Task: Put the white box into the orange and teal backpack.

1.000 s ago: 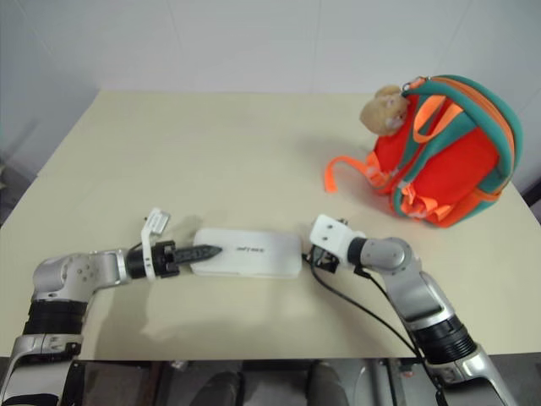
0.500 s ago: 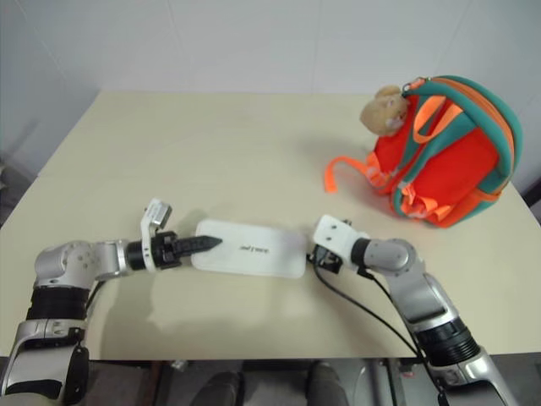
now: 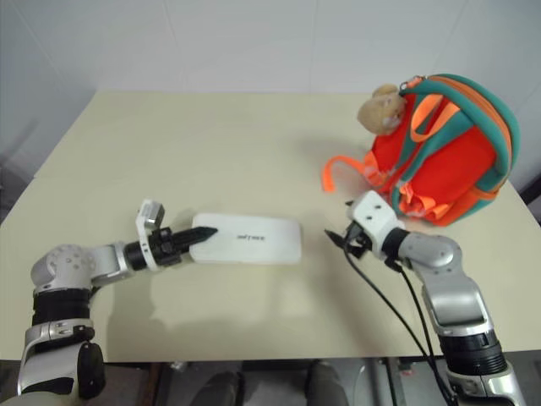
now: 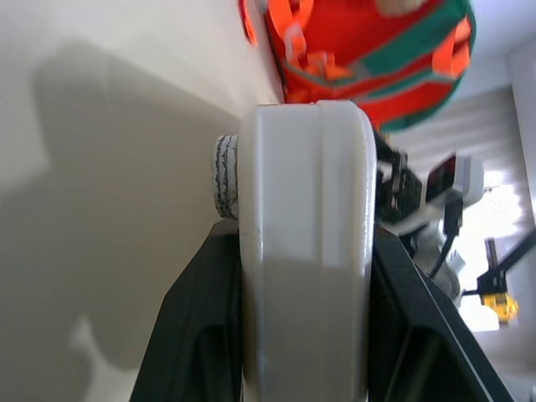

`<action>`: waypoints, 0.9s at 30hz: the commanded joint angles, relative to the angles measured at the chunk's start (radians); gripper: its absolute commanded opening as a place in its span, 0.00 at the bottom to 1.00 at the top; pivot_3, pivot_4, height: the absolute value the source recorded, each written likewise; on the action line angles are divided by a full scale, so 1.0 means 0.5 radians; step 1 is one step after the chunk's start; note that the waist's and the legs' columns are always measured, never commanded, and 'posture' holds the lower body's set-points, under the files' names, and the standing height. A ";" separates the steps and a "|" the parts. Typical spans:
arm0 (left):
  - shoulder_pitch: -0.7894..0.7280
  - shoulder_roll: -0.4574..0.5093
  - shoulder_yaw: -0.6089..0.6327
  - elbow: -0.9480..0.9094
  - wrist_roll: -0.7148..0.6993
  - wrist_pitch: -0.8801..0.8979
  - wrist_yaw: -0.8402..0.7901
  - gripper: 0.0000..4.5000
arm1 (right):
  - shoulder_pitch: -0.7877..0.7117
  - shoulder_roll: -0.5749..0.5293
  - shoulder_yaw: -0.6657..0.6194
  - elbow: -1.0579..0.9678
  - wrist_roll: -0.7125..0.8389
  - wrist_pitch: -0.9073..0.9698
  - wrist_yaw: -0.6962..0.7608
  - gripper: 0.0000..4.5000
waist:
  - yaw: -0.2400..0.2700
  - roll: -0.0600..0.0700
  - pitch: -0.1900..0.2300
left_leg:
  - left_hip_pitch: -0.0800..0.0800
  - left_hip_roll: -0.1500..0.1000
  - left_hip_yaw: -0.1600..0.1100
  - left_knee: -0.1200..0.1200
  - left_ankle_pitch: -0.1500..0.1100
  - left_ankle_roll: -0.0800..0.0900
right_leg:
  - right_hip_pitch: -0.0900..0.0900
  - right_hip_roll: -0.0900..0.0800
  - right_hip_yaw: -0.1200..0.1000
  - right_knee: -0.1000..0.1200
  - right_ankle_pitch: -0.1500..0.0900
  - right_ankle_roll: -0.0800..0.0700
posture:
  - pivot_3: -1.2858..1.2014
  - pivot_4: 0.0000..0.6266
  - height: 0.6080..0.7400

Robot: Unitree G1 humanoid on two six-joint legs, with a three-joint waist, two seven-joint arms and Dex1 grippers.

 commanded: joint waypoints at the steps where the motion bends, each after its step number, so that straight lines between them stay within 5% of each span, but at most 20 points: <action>1: -0.014 -0.090 0.254 -0.097 -0.185 0.038 0.117 0.30 | 0.024 0.126 -0.307 -0.087 0.125 -0.014 -0.258 1.00 | 0.003 0.000 0.000 | 0.000 0.000 0.000 0.000 0.000 0.000 | 0.000 0.000 0.000 0.000 0.000 0.000 | 0.52 0.24 1.00; 9: -0.048 -0.289 0.586 -0.205 -0.436 0.079 0.449 0.29 | 0.022 0.253 -0.606 0.001 0.241 -0.093 -0.546 1.00 | 0.004 0.000 0.000 | -0.001 0.000 0.000 -0.004 0.007 -0.013 | -0.001 -0.001 0.000 -0.003 0.000 0.000 | 0.52 0.24 1.00; 27: 0.019 -0.386 0.600 -0.326 -0.721 0.067 0.754 0.29 | -0.572 0.212 -0.685 1.033 0.450 -0.536 -0.539 1.00 | -0.007 0.000 0.000 | 0.000 0.000 0.002 -0.006 0.009 -0.017 | -0.001 0.000 0.001 -0.004 0.000 0.000 | 0.52 0.24 1.00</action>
